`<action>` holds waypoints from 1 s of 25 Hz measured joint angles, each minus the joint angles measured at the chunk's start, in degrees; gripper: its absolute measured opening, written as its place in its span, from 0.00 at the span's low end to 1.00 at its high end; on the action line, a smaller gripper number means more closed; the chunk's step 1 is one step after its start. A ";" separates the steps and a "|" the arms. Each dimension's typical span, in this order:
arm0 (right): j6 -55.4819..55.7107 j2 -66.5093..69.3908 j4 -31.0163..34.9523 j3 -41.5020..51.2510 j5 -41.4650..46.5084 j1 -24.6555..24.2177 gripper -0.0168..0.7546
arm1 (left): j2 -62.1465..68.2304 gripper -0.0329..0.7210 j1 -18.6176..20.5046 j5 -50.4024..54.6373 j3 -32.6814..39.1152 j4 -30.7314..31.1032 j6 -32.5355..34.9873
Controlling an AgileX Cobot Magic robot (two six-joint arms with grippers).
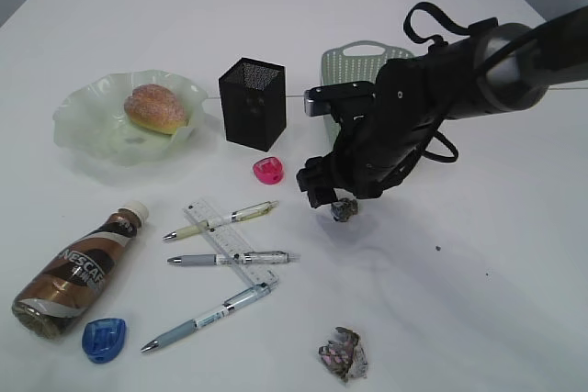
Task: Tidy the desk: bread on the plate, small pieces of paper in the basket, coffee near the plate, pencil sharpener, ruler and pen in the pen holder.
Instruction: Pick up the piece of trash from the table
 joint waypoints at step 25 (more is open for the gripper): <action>-0.09 1.18 -3.77 0.00 1.42 0.09 0.78 | 0.00 0.61 0.00 -0.34 0.00 0.00 0.00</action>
